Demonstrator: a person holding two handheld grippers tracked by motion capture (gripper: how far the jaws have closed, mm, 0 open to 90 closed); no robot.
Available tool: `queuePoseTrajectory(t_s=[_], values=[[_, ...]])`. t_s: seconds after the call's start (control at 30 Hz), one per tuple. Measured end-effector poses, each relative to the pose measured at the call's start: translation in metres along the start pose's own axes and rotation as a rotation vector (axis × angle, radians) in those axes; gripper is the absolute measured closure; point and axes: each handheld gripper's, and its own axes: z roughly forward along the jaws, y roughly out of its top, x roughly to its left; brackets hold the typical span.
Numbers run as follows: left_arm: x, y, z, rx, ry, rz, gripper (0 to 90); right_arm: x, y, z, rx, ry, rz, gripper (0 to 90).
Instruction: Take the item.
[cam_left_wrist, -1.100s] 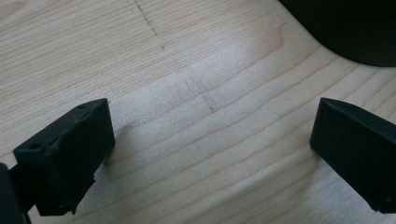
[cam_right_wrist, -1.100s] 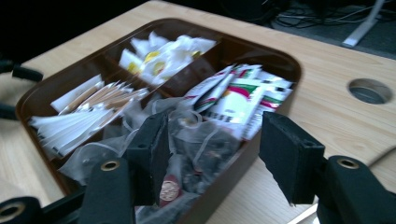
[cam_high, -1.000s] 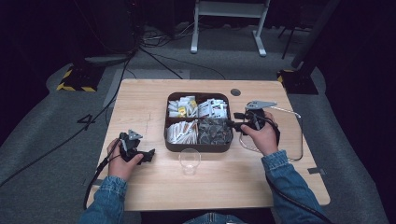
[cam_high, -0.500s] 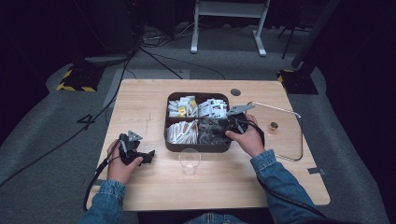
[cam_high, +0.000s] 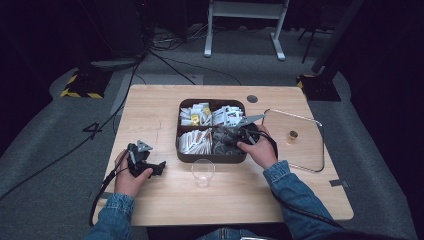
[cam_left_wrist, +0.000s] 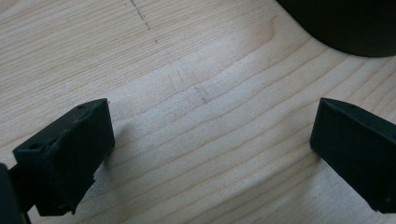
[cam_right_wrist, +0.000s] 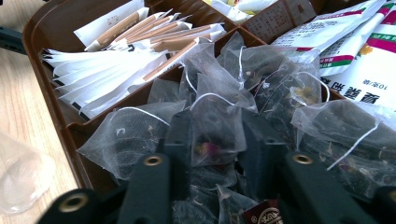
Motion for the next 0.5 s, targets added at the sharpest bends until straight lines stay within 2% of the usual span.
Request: queuePoseTrajectory(t_s=[0.07, 0.13, 0.23, 0.27, 0.5], values=[[0.0004, -0.0004, -0.0005, 0.0, -0.002, 0.01, 0.2, 0.0003, 0.0008, -0.0012, -0.004, -0.002, 0.0, 71.6], [0.0005, -0.0008, -0.0009, 0.0, -0.002, 0.013, 0.2, 0.0015, 0.0021, -0.0038, -0.017, -0.003, -0.019, 81.7], [0.0005, -0.0008, -0.0008, 0.0, -0.002, 0.013, 0.2, 0.0023, 0.0024, -0.0048, -0.02, -0.005, -0.022, 82.0], [0.0005, -0.0007, -0.0009, 0.0, -0.002, 0.013, 0.2, 0.0022, 0.0019, -0.0057, -0.021, -0.006, -0.029, 86.7], [0.0005, -0.0006, -0.0007, 0.0, -0.004, 0.012, 0.2, 0.0012, 0.0008, -0.0095, -0.046, 0.0, -0.025, 89.2]])
